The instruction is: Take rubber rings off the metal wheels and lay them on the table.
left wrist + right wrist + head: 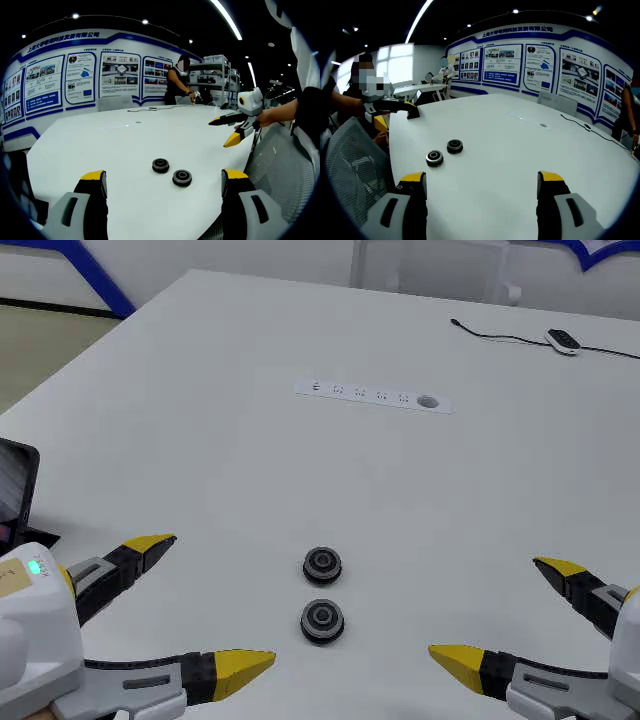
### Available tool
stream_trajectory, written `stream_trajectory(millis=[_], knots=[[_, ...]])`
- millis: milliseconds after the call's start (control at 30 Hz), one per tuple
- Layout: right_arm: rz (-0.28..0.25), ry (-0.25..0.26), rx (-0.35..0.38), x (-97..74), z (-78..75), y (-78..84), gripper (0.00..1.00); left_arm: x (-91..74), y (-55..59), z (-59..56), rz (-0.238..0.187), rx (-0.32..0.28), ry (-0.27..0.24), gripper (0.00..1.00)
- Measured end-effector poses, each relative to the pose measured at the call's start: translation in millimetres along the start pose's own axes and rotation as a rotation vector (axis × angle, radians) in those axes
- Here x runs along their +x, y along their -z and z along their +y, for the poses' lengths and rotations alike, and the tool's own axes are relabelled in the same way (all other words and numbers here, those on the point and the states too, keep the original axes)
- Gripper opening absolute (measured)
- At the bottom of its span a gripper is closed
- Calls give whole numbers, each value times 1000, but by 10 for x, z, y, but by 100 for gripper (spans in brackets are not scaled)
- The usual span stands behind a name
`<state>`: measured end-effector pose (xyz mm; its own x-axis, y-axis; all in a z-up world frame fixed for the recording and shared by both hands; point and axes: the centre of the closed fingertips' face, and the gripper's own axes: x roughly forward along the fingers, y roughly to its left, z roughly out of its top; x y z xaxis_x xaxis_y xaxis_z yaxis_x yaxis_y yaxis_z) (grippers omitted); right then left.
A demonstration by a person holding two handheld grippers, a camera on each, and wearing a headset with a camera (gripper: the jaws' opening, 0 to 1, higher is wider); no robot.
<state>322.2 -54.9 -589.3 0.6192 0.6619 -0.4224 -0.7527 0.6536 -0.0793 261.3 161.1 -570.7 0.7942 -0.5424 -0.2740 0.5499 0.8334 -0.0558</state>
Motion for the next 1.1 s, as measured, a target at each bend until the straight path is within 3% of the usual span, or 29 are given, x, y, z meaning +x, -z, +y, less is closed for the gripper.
stream_trajectory(millis=[1100], knots=[[33, -17, 18, -37, 33, 91, 90, 33, 17, 1, 19, 2, 7, 93]])
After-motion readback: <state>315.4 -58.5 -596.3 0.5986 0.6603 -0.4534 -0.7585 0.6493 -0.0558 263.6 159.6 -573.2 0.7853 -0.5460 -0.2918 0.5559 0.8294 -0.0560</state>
